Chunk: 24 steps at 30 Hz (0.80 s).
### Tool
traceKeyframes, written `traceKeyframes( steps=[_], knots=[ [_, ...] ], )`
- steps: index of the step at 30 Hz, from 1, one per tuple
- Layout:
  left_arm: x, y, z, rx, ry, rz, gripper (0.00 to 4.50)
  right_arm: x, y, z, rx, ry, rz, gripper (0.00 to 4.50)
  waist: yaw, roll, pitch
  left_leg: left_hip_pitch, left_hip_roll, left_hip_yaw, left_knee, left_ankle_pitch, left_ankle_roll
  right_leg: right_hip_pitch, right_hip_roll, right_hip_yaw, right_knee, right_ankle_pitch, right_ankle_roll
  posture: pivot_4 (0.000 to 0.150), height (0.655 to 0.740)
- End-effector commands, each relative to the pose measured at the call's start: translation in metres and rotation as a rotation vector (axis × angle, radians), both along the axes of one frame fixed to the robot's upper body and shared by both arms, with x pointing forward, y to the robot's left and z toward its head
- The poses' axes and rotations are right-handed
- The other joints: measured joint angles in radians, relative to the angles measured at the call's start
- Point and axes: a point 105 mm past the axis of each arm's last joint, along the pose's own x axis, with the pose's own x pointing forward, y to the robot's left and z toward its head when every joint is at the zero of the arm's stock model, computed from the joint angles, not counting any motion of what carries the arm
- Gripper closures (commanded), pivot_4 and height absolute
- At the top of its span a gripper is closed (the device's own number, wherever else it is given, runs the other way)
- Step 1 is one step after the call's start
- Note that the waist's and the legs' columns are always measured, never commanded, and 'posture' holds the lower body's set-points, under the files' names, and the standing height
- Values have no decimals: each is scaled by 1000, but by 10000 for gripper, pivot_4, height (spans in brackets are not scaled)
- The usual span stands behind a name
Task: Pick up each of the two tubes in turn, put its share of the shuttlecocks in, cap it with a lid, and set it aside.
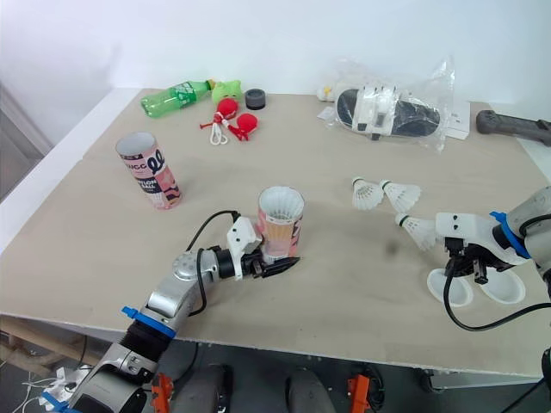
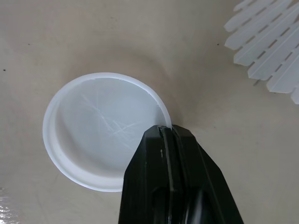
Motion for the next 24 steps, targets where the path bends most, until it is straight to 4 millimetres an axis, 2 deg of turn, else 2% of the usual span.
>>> traceKeyframes(
  steps=[1,5,11,15,20,24],
  knots=[
    [2,0,11,-18,-42,2,13709,-7,11,20,87,-17,27,43629,0,1,0,0,0,0,0,0,0,0,0,0,0,0,0,1500,7400],
    [3,0,10,-20,-33,-3,13709,-16,39,67,200,-106,118,43629,0,9,-1,-1,-3,0,-1,0,0,-1,-3,1,0,0,1,1500,7400],
    [6,0,9,-62,-13,12,13709,-18,79,115,291,-205,241,43629,-5,6,1,0,-4,0,-2,0,1,-1,-3,0,0,-1,2,1500,7400],
    [6,-3,3,-115,5,22,13709,-9,144,161,395,-323,468,43629,-19,6,1,0,-4,1,-2,2,1,-2,-4,2,0,-1,2,1500,7400],
    [10,-3,-9,-83,-14,33,13709,8,199,189,369,-412,680,43629,-20,4,2,-1,-4,-2,-3,3,1,-2,-3,-2,0,-1,2,1500,7400],
    [12,-2,-12,-82,-30,45,13709,17,225,193,348,-415,772,43629,-11,4,2,-3,-5,-3,-3,3,1,-2,-5,-3,0,0,1,1500,7400]
  ],
)
